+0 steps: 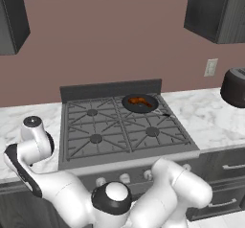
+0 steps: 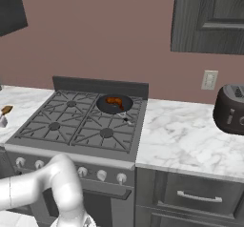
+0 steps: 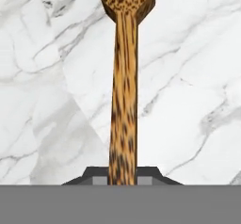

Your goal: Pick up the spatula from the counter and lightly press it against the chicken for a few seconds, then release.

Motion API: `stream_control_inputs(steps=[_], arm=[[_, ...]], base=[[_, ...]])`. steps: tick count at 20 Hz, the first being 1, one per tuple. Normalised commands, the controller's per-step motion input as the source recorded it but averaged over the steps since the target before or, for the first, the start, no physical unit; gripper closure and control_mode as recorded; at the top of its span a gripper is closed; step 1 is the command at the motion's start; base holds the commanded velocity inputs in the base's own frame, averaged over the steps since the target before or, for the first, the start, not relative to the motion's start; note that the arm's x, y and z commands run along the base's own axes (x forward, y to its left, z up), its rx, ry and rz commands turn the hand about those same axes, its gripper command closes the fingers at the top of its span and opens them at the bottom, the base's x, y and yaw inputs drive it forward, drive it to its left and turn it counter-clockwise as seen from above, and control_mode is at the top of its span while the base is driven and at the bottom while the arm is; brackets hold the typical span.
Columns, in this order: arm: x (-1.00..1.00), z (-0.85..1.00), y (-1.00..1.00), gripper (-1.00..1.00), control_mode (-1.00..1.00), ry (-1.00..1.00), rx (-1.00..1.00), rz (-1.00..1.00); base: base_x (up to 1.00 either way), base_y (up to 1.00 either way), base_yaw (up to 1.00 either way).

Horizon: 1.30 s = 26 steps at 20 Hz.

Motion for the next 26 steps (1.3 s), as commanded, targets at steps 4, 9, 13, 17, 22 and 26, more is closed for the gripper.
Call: stream_control_inputs(steps=[4,9,13,17,22,26], arm=[[-0.16,0.49,-0.53,1.0,-1.0,-0.07,0.02,0.0],[-0.05,0.38,-0.57,1.0,-1.0,-0.02,0.03,0.0],[0.0,0.31,-0.61,1.0,-1.0,0.0,0.03,-0.01],[0.0,0.3,-0.58,1.0,-1.0,0.0,0.01,-0.04],[0.0,0.22,-0.46,1.0,-1.0,0.0,0.0,-0.09],[0.0,0.21,-0.49,1.0,-1.0,0.0,-0.01,-0.1]], base=[[0.0,0.0,0.0],[0.0,0.0,0.0],[0.0,0.0,0.0],[0.0,0.0,0.0],[0.0,0.0,0.0],[0.0,0.0,0.0]])
